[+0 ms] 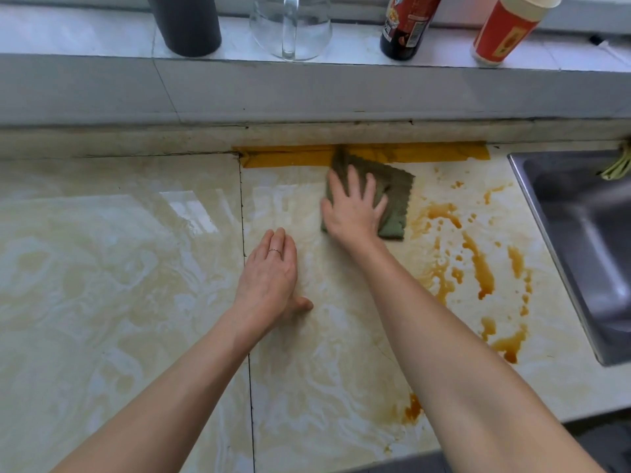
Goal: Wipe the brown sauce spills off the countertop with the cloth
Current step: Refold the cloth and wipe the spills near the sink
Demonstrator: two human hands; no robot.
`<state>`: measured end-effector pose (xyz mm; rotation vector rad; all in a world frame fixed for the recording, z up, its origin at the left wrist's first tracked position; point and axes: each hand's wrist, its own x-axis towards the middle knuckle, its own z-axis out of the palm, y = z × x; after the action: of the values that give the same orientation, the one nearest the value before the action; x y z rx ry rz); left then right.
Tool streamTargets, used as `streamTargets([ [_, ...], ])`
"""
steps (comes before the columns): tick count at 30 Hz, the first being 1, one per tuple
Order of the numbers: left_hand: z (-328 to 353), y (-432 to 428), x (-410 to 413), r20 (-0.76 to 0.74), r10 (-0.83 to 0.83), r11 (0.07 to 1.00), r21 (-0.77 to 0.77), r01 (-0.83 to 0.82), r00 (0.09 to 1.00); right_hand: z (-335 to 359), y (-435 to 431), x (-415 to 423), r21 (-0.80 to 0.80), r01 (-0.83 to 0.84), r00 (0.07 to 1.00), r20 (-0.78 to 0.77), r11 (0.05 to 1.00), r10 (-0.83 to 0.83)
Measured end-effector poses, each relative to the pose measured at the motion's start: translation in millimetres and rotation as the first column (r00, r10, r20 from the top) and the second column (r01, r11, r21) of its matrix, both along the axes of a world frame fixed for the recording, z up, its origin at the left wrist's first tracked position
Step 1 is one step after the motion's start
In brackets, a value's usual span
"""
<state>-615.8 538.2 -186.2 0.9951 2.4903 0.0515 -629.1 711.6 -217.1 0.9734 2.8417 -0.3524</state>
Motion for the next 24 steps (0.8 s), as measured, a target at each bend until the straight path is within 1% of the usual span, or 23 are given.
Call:
streamTargets([
  [2,-0.3,-0.2,-0.2,0.000,0.001,1.000,0.007,-0.001,1.000,-2.5,-4.6,4.5,0.027,-0.158,0.987,-0.015,0.987,0.158],
  [3,-0.2,-0.3,-0.8,0.000,0.003,1.000,0.010,-0.003,1.000,-2.8,3.6,5.3,0.036,-0.195,0.981,-0.018,0.980,0.195],
  [4,0.1,-0.3,-0.6,0.002,-0.001,1.000,0.007,0.001,1.000,-3.5,15.3,6.6,0.038,-0.182,0.983,-0.020,0.983,0.183],
  [6,0.8,-0.4,0.0,0.007,-0.005,1.000,0.002,0.005,1.000,-3.7,37.9,8.2,0.024,-0.041,0.999,-0.018,0.999,0.041],
  [8,1.2,-0.9,0.4,0.007,-0.007,1.000,-0.003,0.007,1.000,-1.3,44.7,8.6,-0.026,0.123,0.992,-0.006,0.992,-0.123],
  [9,1.2,-0.9,0.6,0.004,-0.009,1.000,-0.002,0.009,1.000,0.6,37.4,9.5,-0.048,0.150,0.989,0.008,0.988,-0.150],
  [10,0.8,-1.5,0.6,0.001,-0.007,1.000,0.000,0.007,1.000,1.0,24.0,11.0,-0.059,0.133,0.991,0.019,0.989,-0.132],
  [11,0.3,-1.9,0.1,-0.003,-0.006,1.000,0.003,0.006,1.000,0.9,6.9,15.1,-0.054,0.075,0.997,0.024,0.996,-0.074],
  [12,0.2,-1.0,0.2,-0.004,-0.007,1.000,0.006,0.007,1.000,-0.4,-9.3,23.1,-0.029,-0.017,1.000,0.022,0.999,0.017],
  [14,0.4,-0.8,-0.1,-0.009,-0.015,1.000,0.005,0.015,1.000,-4.5,-30.8,46.8,0.045,-0.215,0.977,0.016,0.976,0.214],
  [15,0.7,-0.6,0.3,-0.011,-0.016,1.000,0.007,0.016,1.000,-7.1,-28.0,58.1,0.078,-0.273,0.962,0.018,0.959,0.272],
  [16,1.2,-1.3,0.9,-0.010,-0.015,1.000,0.010,0.016,1.000,-9.0,-18.9,67.0,0.089,-0.282,0.959,0.008,0.955,0.282],
  [17,1.4,-1.8,0.8,-0.008,-0.013,1.000,0.016,0.013,1.000,-10.4,-7.8,72.6,0.086,-0.240,0.971,-0.003,0.967,0.241],
  [19,0.8,-2.3,0.9,-0.004,-0.009,1.000,0.021,0.009,1.000,-11.2,6.2,79.5,0.068,-0.081,0.997,-0.006,0.994,0.081],
  [20,0.7,-2.2,1.0,-0.005,-0.010,1.000,0.022,0.010,1.000,-12.2,4.3,80.1,0.059,-0.016,1.000,0.004,0.998,0.016],
  [21,0.8,-2.0,0.9,-0.004,-0.011,1.000,0.025,0.011,1.000,-11.8,-5.4,79.5,0.052,0.011,1.000,0.008,0.999,-0.012],
  [22,0.8,-2.4,0.8,-0.003,-0.013,1.000,0.024,0.013,1.000,-12.0,-20.2,80.2,0.044,0.001,1.000,0.001,0.999,-0.001],
  [24,1.6,-2.1,0.9,-0.012,-0.021,1.000,0.022,0.022,1.000,-10.7,-49.5,90.9,0.032,-0.113,0.993,-0.027,0.993,0.114],
])
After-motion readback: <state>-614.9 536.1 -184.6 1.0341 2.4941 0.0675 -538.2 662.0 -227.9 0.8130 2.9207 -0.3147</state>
